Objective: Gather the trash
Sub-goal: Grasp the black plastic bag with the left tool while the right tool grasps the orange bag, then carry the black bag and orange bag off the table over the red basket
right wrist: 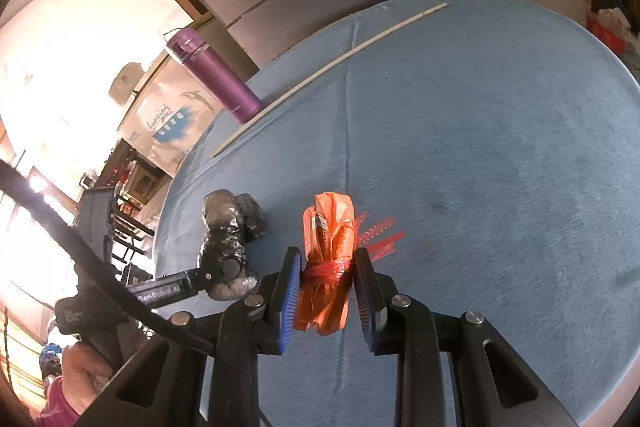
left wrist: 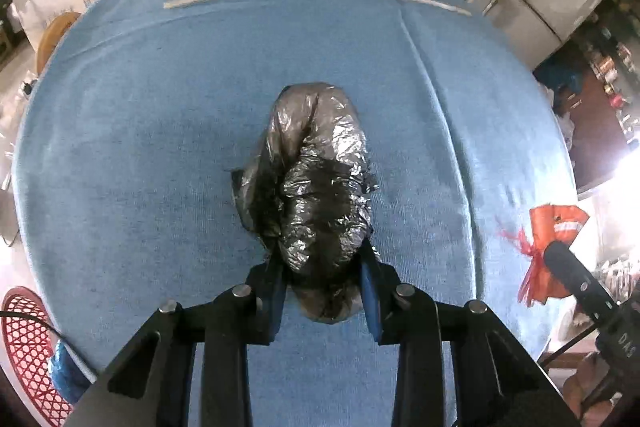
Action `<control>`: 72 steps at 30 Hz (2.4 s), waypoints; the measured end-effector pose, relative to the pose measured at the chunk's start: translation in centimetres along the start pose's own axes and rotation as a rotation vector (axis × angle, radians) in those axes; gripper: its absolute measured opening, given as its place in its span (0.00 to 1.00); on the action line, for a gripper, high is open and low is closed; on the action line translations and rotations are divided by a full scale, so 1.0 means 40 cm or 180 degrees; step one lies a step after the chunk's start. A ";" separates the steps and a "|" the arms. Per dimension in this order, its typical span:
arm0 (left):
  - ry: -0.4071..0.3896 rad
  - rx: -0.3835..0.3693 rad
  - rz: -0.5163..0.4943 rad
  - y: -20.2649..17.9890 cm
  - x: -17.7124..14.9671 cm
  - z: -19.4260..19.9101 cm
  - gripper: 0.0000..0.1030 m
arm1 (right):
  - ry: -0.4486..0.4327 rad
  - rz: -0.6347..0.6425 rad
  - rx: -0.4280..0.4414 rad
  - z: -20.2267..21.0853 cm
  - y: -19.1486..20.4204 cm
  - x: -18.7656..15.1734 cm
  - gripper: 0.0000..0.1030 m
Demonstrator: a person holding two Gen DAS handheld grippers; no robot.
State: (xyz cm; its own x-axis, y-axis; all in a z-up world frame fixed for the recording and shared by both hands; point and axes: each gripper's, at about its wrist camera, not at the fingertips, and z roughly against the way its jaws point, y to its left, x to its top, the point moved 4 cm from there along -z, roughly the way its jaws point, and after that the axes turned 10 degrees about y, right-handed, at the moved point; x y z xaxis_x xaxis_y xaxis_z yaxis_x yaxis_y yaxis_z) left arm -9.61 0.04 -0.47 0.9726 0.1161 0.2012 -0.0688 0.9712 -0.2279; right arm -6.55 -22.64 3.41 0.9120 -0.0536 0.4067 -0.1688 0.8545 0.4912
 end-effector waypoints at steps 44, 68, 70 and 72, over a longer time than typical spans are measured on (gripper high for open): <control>-0.1906 0.1805 0.0471 0.363 -0.489 0.645 0.32 | -0.0010 0.1651 0.0895 0.132 0.626 -0.230 0.27; -0.1586 0.2019 0.0832 0.583 -0.504 0.551 0.32 | 0.0505 0.2003 0.1116 -0.065 0.842 -0.337 0.27; -0.1526 0.2013 0.0820 0.589 -0.492 0.534 0.32 | 0.0547 0.1983 0.1117 -0.083 0.840 -0.335 0.27; -0.1462 0.1995 0.0800 0.589 -0.487 0.514 0.32 | 0.0590 0.1960 0.1108 -0.102 0.835 -0.334 0.27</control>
State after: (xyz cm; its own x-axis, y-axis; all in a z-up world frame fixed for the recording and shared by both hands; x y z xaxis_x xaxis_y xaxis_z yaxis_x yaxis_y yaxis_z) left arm -34.75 24.95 9.82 0.7330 0.2875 0.6165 -0.5165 0.8250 0.2294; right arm -22.86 8.73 11.22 0.6566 0.4982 0.5662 -0.7523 0.4862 0.4446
